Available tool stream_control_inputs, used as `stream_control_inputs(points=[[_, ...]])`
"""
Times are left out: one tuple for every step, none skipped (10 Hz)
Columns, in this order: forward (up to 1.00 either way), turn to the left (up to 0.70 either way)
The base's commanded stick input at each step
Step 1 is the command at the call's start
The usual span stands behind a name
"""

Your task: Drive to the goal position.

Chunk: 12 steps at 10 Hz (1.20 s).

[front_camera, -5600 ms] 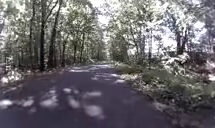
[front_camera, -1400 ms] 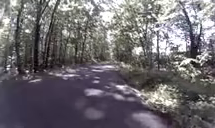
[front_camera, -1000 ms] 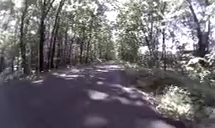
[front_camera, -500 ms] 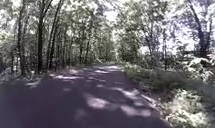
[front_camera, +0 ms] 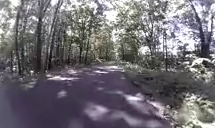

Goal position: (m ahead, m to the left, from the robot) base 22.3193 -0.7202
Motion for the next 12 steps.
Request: stream_control_inputs(points=[[0.45, 0.00], [0.45, 0.00], [0.45, 0.00], [0.45, 0.00], [0.45, 0.00], [0.45, 0.00], [0.45, 0.00], [0.45, 0.00], [0.45, 0.00], [0.45, 0.00], [0.45, 0.00], [0.45, 0.00]])
